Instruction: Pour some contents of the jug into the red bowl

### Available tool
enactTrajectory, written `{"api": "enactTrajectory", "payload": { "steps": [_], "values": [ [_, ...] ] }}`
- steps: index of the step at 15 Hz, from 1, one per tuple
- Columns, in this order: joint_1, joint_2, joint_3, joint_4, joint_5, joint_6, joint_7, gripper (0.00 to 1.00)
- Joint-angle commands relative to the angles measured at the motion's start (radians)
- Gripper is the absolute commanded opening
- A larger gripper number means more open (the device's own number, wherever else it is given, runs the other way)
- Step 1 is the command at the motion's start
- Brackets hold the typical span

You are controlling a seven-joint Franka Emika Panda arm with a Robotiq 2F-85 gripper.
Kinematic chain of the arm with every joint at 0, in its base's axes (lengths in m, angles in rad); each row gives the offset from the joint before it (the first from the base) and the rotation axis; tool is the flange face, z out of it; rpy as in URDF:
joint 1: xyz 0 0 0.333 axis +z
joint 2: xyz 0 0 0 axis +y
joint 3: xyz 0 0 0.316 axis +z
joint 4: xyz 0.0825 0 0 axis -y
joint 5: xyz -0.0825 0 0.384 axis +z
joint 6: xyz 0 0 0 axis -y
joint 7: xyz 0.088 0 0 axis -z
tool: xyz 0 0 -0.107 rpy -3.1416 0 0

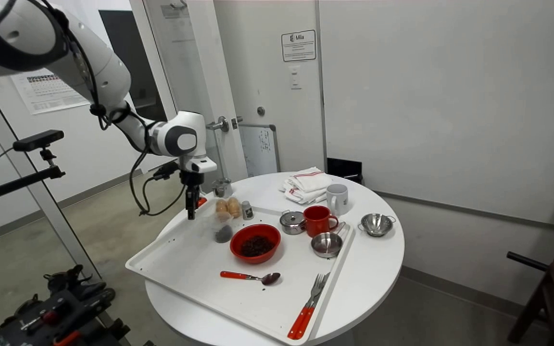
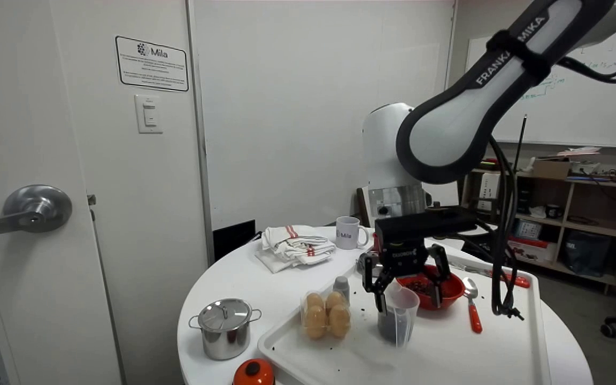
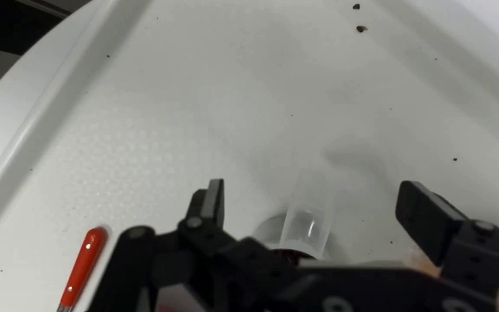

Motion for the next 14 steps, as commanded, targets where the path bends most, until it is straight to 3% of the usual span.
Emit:
{"api": "enactTrajectory", "payload": {
  "steps": [1, 2, 3, 5, 6, 14],
  "values": [
    [0.008, 0.089, -0.013, 0.060, 0.015, 0.022, 0.039, 1.00],
    [0.007, 0.102, -0.013, 0.066, 0.016, 0.025, 0.038, 0.99],
    [0.007, 0.112, -0.011, 0.072, 0.017, 0.027, 0.037, 0.74],
    [0.008, 0.128, -0.011, 0.082, 0.017, 0.029, 0.036, 0.72],
    [0.008, 0.133, -0.011, 0.088, 0.018, 0.028, 0.036, 0.66],
    [0.003, 0.154, -0.010, 0.117, 0.024, 0.051, 0.027, 0.05]
  ]
}}
